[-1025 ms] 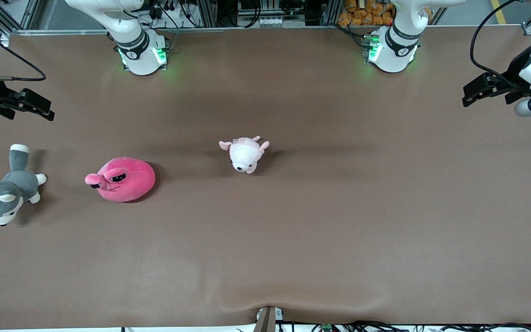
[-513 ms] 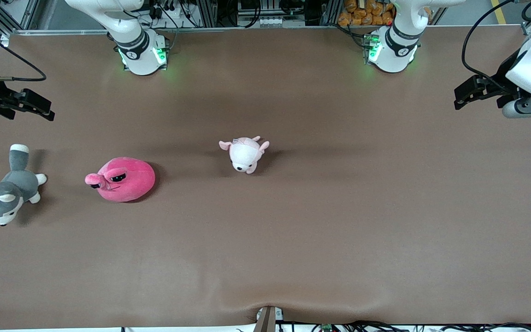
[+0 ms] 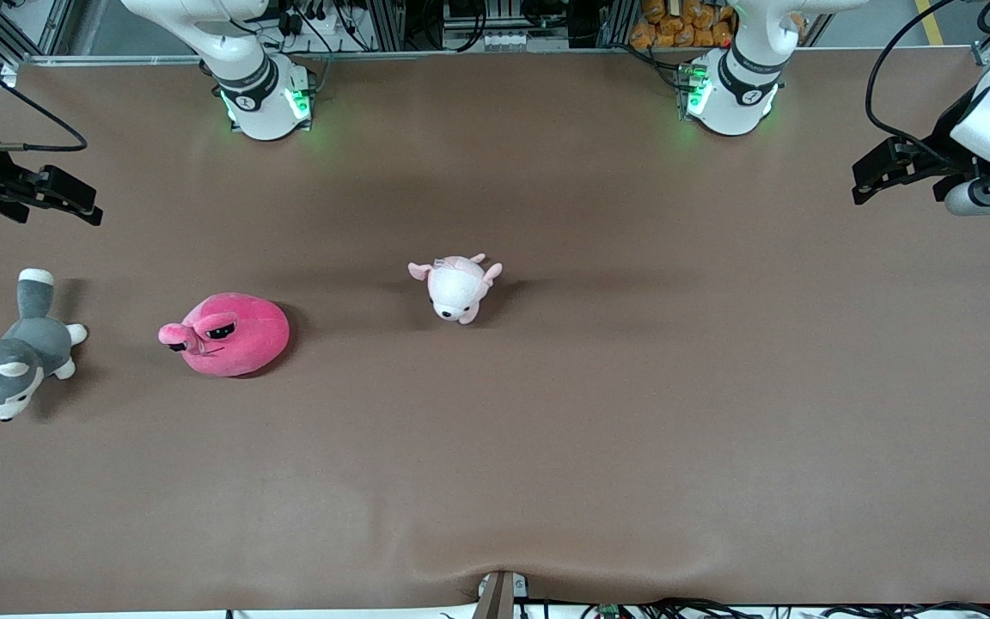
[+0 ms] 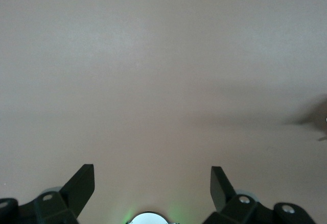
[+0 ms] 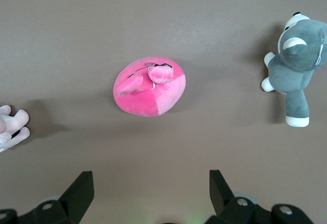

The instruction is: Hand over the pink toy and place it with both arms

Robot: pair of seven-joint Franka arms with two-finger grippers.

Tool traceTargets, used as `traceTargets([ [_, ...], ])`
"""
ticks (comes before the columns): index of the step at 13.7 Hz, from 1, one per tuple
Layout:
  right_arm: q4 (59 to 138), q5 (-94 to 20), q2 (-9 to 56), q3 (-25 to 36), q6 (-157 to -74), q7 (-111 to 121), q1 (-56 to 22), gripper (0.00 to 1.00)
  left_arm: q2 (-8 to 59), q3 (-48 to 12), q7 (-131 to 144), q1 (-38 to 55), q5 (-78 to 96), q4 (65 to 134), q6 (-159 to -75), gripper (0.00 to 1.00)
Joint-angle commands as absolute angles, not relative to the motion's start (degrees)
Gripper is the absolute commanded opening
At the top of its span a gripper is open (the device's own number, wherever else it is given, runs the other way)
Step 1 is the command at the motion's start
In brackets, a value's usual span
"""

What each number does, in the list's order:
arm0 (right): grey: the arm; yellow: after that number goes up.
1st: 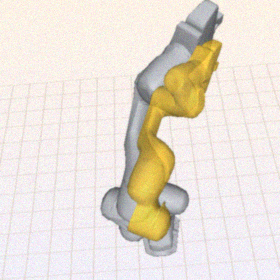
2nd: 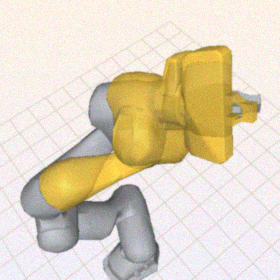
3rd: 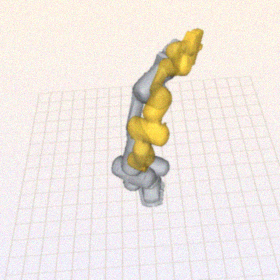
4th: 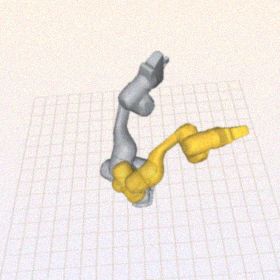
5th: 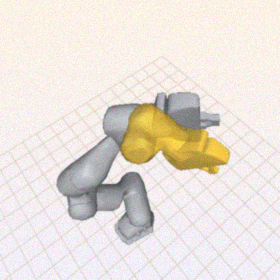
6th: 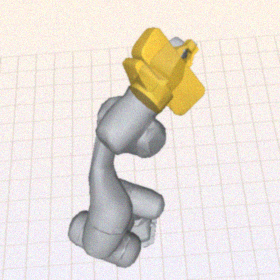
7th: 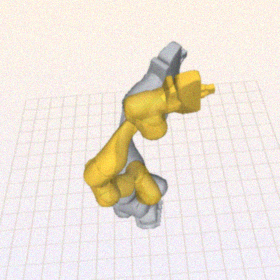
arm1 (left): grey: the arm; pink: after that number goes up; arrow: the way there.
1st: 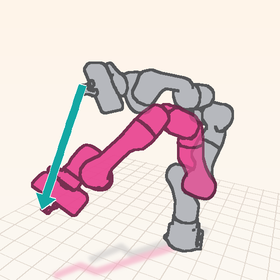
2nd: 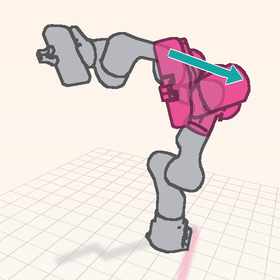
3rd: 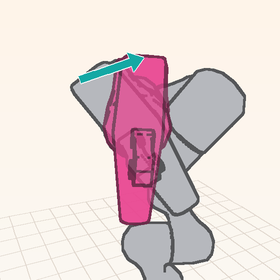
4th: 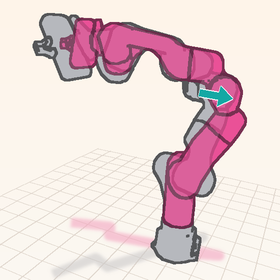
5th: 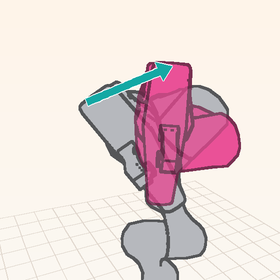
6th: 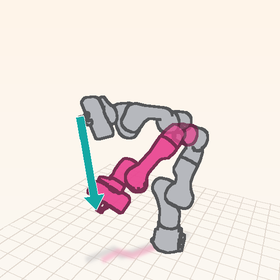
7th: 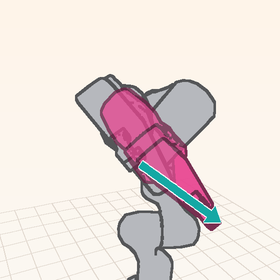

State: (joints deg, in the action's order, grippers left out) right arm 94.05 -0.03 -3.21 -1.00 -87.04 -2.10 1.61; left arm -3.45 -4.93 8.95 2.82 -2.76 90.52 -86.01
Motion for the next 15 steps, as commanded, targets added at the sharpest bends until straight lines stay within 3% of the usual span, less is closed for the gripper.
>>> traceTargets([
  [1, 93.5, 0.1, -3.0, -1.4, -86.8, -2.7, 1.8, 1.00, -4.5, -4.8, 7.7, 2.3, -3.6, 91.1, -86.8, 1.00],
  [15, 93.5, 0.1, -2.9, -1.4, -86.8, -2.7, 1.7, 1.00, -4.5, -5.3, 7.7, 0.8, -3.1, 89.5, -85.0, 1.00],
])
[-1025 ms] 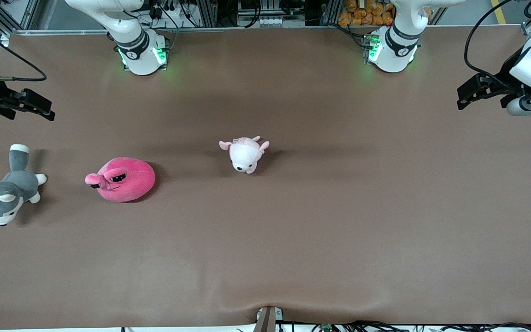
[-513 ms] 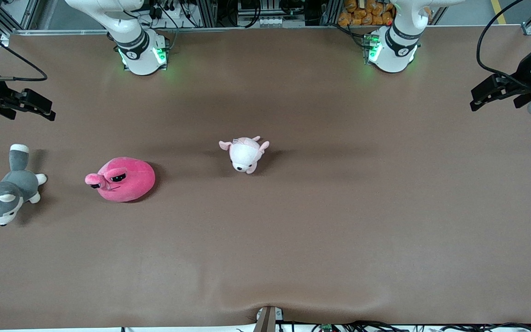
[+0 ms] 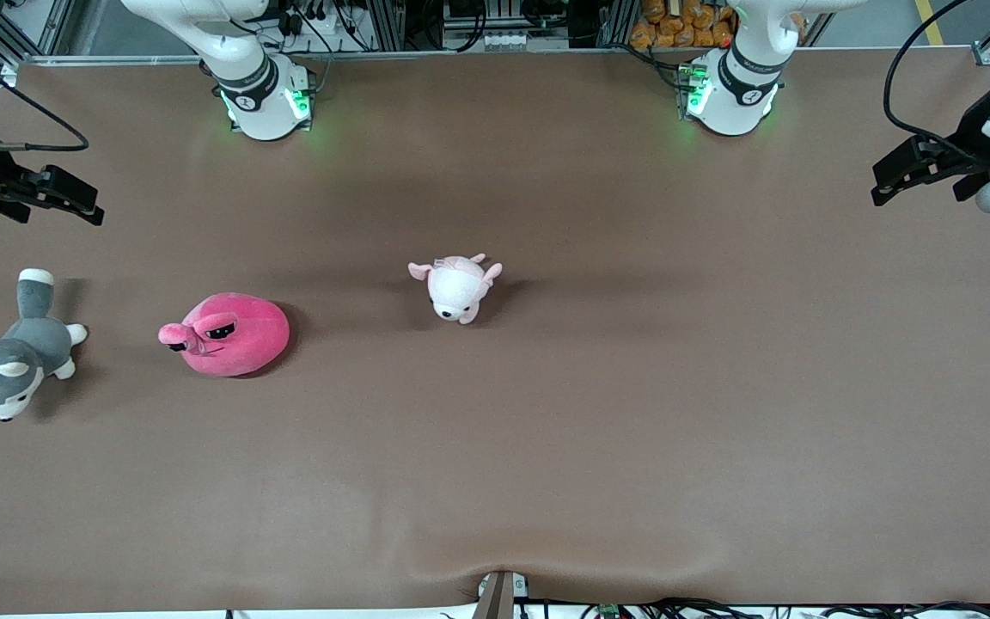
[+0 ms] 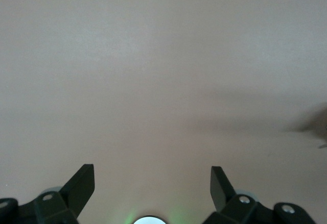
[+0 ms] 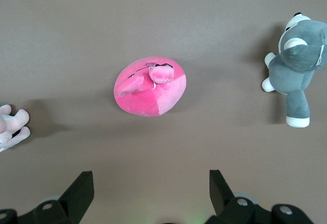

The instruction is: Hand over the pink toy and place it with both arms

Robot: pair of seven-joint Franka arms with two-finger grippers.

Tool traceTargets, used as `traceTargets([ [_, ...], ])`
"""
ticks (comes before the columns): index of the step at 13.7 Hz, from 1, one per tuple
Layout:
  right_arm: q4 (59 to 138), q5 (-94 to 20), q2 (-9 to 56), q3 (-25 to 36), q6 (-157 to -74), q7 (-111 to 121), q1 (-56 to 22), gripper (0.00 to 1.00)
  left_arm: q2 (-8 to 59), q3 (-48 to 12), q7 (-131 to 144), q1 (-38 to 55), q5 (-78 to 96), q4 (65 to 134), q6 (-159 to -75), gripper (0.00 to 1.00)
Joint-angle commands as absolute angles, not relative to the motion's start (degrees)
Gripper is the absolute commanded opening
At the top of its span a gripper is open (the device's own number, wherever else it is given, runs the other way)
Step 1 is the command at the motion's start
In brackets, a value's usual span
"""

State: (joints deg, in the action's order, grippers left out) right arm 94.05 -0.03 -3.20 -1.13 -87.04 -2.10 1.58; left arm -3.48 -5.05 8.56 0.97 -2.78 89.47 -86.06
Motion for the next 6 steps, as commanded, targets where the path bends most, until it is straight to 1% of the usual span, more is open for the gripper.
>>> traceTargets([
  [1, 93.5, 0.1, -2.9, -1.4, -86.8, -2.7, 1.7, 1.00, -4.5, -5.3, 7.6, 0.9, -3.0, 89.5, -85.0, 1.00],
  [6, 93.5, 0.1, -2.9, -1.4, -86.8, -2.7, 1.6, 1.00, -4.4, -5.3, 8.1, 1.0, -2.7, 89.4, -84.2, 1.00],
])
